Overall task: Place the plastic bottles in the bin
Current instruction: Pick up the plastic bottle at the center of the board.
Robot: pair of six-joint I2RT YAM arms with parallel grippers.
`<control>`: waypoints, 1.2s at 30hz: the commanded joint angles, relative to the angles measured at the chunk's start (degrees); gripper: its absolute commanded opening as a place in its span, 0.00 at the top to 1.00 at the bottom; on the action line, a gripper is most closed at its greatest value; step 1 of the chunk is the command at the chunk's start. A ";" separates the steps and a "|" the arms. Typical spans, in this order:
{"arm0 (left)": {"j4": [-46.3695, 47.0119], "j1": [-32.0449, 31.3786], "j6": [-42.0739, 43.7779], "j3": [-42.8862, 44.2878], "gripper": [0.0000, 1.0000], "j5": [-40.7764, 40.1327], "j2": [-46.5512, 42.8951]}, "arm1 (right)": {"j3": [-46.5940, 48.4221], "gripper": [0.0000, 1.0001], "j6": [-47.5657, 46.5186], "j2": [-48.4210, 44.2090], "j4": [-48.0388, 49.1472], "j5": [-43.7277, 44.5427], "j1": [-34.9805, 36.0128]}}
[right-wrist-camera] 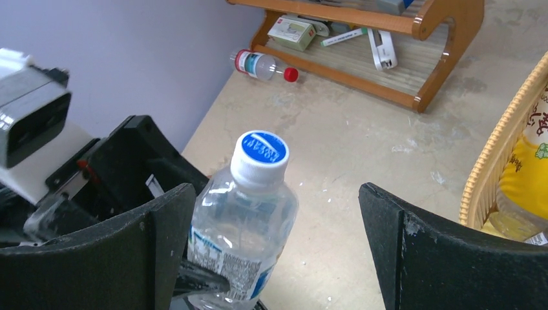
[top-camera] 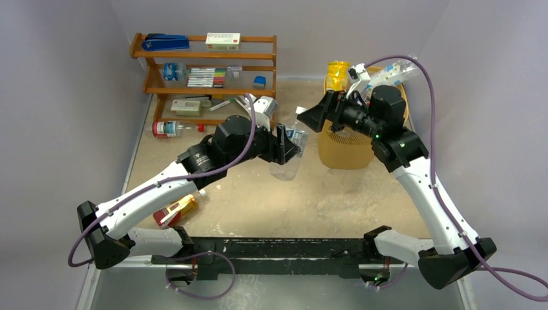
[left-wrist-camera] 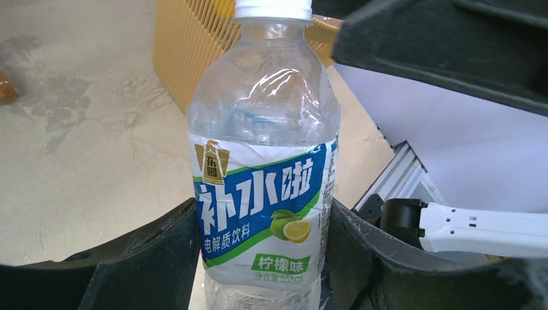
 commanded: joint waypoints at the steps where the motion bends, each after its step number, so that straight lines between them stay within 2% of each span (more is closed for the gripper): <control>1: 1.77 -3.95 5.80 3.51 0.38 -6.53 0.04 | 1.25 0.00 1.94 0.19 3.60 0.06 0.17; 8: -0.14 -10.05 9.06 5.99 0.38 -16.47 2.34 | 0.79 0.00 2.95 0.43 4.94 -3.71 0.15; 16: 0.25 -11.26 10.98 6.66 0.38 -22.22 2.15 | -1.54 0.00 1.22 -1.12 1.32 -4.90 0.24; 36: 1.60 -13.02 13.35 9.06 0.39 -24.52 5.86 | -4.26 0.00 0.91 -3.56 2.25 -8.22 0.61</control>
